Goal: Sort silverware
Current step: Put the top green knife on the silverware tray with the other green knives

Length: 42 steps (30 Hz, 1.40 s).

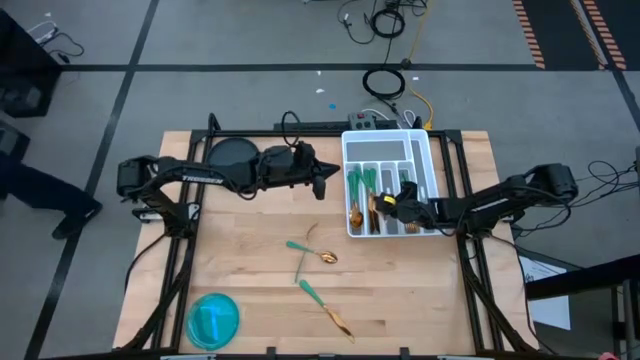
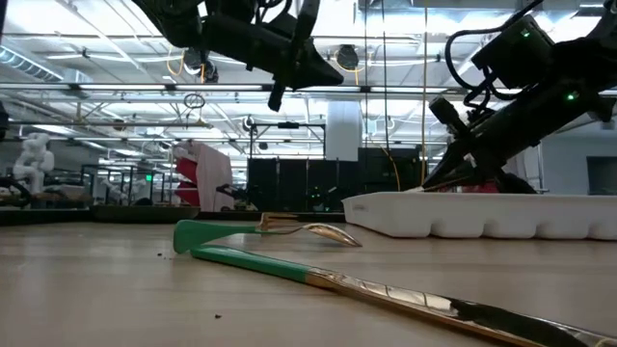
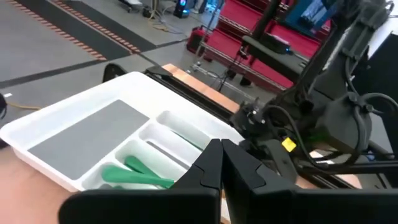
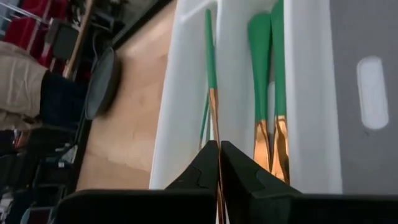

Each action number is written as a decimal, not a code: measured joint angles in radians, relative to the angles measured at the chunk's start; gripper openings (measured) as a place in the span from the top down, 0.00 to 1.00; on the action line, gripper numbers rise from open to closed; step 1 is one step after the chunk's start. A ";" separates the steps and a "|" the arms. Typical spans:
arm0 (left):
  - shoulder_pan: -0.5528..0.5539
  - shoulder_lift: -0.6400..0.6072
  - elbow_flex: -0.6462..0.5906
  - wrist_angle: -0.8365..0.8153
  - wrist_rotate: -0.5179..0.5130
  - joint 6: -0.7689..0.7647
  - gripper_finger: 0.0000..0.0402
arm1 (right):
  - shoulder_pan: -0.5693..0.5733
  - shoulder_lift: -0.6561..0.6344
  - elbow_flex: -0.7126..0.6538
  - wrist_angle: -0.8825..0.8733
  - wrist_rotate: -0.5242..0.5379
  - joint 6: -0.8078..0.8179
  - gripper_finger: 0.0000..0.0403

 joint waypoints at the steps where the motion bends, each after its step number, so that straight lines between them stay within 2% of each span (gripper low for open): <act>1: 0.000 0.000 0.000 0.002 0.000 0.001 0.98 | 0.006 -0.005 -0.001 -0.001 0.016 0.000 1.00; 8: 0.006 0.000 0.000 0.034 0.001 0.001 0.98 | 0.066 -0.066 0.000 -0.070 0.176 0.012 1.00; 13: 0.011 0.000 0.000 0.045 0.006 0.000 0.98 | 0.076 -0.114 0.001 -0.158 0.189 0.032 1.00; 19: 0.025 0.000 0.000 0.043 0.014 -0.001 0.98 | 0.104 -0.114 0.002 -0.303 0.201 0.158 1.00; 22: 0.035 0.000 0.000 0.044 0.028 -0.001 0.98 | 0.112 -0.114 0.002 -0.316 0.214 0.163 1.00; 34: 0.056 0.000 0.000 0.041 0.032 0.005 0.98 | 0.110 -0.115 0.002 -0.258 0.114 0.040 1.00; 39: 0.056 0.000 0.000 0.040 0.042 0.000 0.98 | 0.090 -0.115 0.002 -0.194 0.107 -0.033 0.97; 42: 0.056 0.000 0.000 0.038 0.052 0.000 0.98 | 0.069 -0.115 0.003 -0.186 0.068 -0.051 0.94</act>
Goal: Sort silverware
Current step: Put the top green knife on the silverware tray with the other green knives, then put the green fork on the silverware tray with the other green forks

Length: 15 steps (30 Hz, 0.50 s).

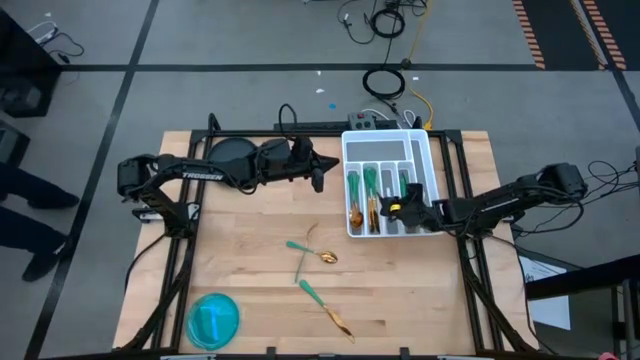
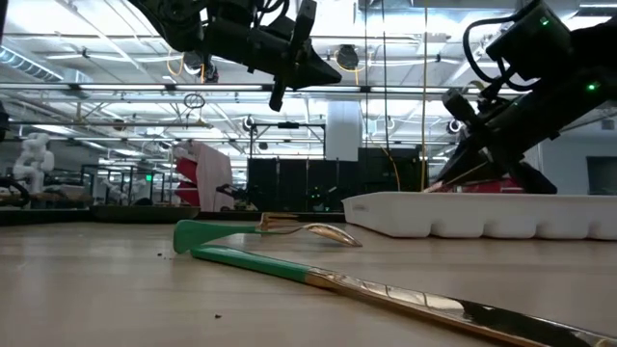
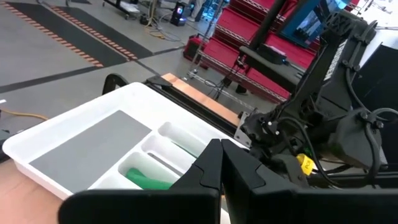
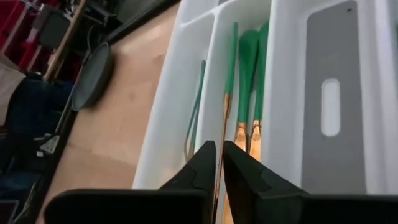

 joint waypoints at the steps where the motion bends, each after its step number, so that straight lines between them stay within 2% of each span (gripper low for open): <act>1: 0.000 0.000 0.000 -0.001 0.001 0.000 0.98 | -0.006 0.000 0.000 0.000 -0.018 -0.007 0.93; 9: 0.000 0.000 0.000 -0.002 0.001 0.000 0.98 | -0.047 0.000 0.001 0.001 -0.109 -0.053 0.81; 13: 0.000 0.000 0.000 -0.004 0.004 -0.002 0.98 | -0.052 0.000 0.001 0.001 -0.113 -0.053 0.77; 15: -0.001 0.000 0.000 -0.018 0.037 -0.001 0.98 | -0.052 0.000 0.001 0.029 -0.112 -0.079 0.76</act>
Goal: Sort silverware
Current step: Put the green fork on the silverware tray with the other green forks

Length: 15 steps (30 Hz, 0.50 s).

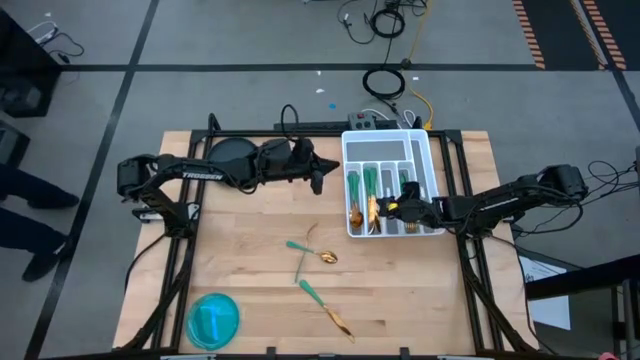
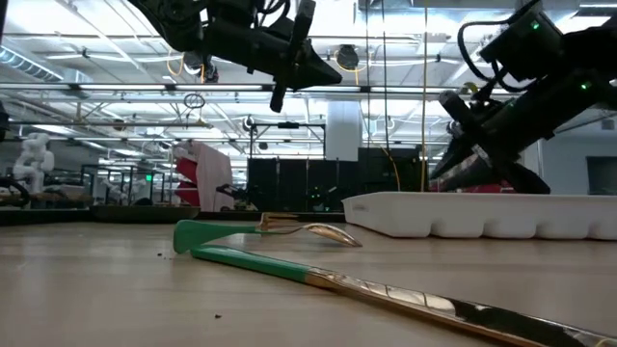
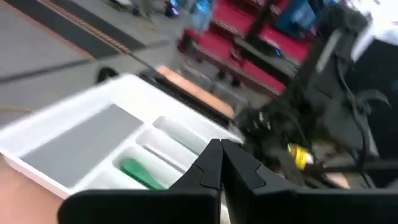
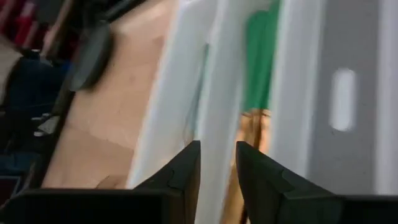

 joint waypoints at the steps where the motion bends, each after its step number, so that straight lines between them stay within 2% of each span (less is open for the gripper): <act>1: -0.001 -0.001 0.000 -0.021 0.030 0.005 0.98 | 0.000 0.000 0.000 0.042 0.004 -0.039 0.76; 3: -0.008 -0.001 0.000 -0.099 0.101 0.039 0.98 | 0.000 -0.005 0.000 0.159 0.005 -0.175 0.76; 5: -0.023 -0.010 0.000 -0.246 0.156 0.088 0.98 | 0.000 -0.022 0.016 0.229 0.003 -0.301 0.76; 8: -0.058 -0.017 0.000 -0.475 0.183 0.159 0.98 | 0.000 -0.077 0.082 0.179 -0.017 -0.459 0.76; 10: -0.089 -0.039 -0.001 -0.642 0.183 0.180 0.98 | 0.000 -0.118 0.154 0.052 -0.040 -0.546 0.76; 12: -0.129 -0.062 0.001 -0.729 0.183 0.159 0.98 | 0.000 -0.152 0.246 -0.141 -0.057 -0.616 0.76; 15: -0.201 -0.096 0.000 -0.827 0.187 0.010 0.98 | 0.004 -0.168 0.425 -0.485 -0.052 -0.706 0.76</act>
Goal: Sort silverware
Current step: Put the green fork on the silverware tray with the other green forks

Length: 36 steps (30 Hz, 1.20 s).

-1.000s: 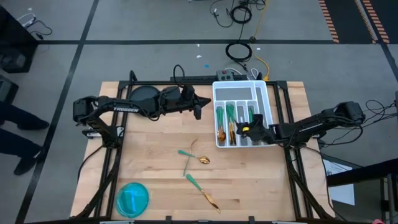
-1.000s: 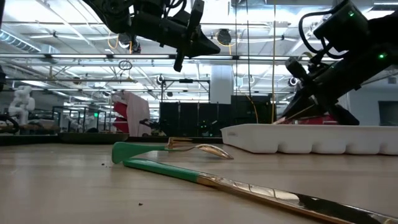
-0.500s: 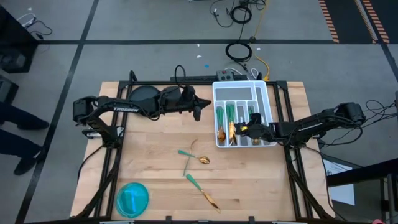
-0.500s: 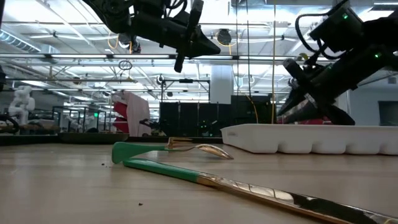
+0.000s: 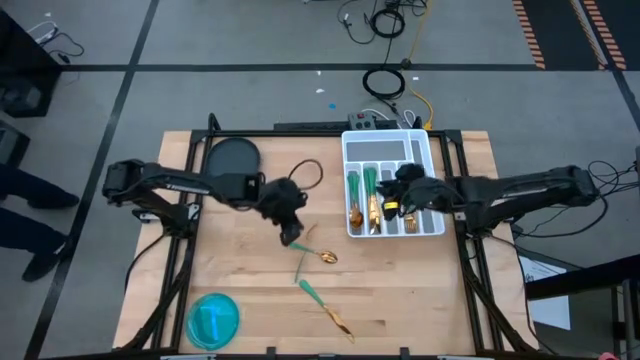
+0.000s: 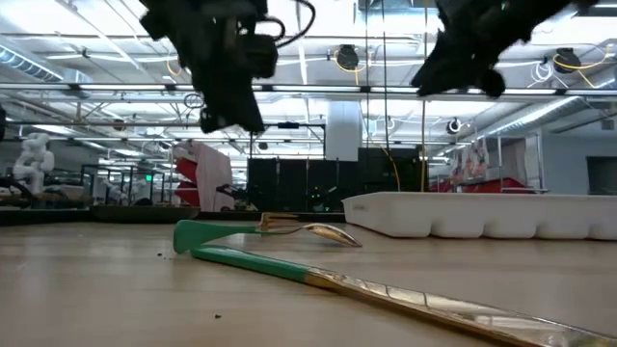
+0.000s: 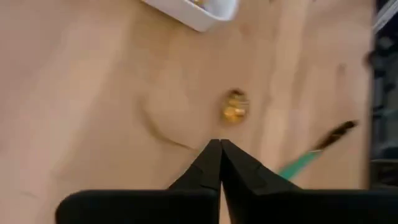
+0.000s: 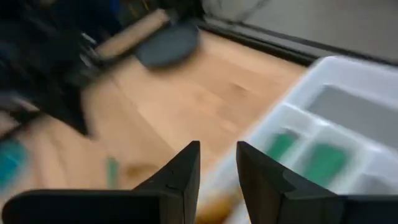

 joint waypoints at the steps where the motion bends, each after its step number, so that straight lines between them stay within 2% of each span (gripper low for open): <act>1: -0.026 -0.011 0.000 0.000 -0.003 -0.072 0.97 | 0.000 0.001 0.058 -0.116 0.005 -0.026 0.76; 4: -0.113 -0.043 0.001 0.008 -0.073 -0.309 0.90 | 0.000 0.016 0.212 -0.402 0.035 -0.070 0.76; 10: -0.288 -0.039 0.003 -0.029 -0.379 -0.754 0.77 | 0.000 0.019 0.388 -0.839 0.050 -0.038 0.76; 13: -0.331 0.011 0.000 -0.091 -0.427 -0.917 0.74 | 0.000 0.006 0.417 -0.950 0.036 -0.015 0.76; 15: -0.341 0.047 0.000 -0.090 -0.425 -0.997 0.73 | 0.000 -0.008 0.416 -0.985 0.031 -0.015 0.76; 22: -0.309 0.150 0.025 -0.045 -0.429 -1.058 0.71 | 0.000 -0.038 0.410 -0.990 0.052 -0.021 0.76; 26: -0.255 0.193 0.063 -0.043 -0.431 -0.997 0.71 | 0.000 -0.042 0.409 -0.991 0.056 -0.022 0.76; 30: -0.212 0.231 0.084 -0.042 -0.384 -0.931 0.71 | 0.000 -0.043 0.409 -0.991 0.054 -0.008 0.76; 36: -0.194 0.270 0.085 -0.051 -0.370 -0.916 0.70 | 0.000 -0.043 0.409 -0.990 0.051 0.000 0.76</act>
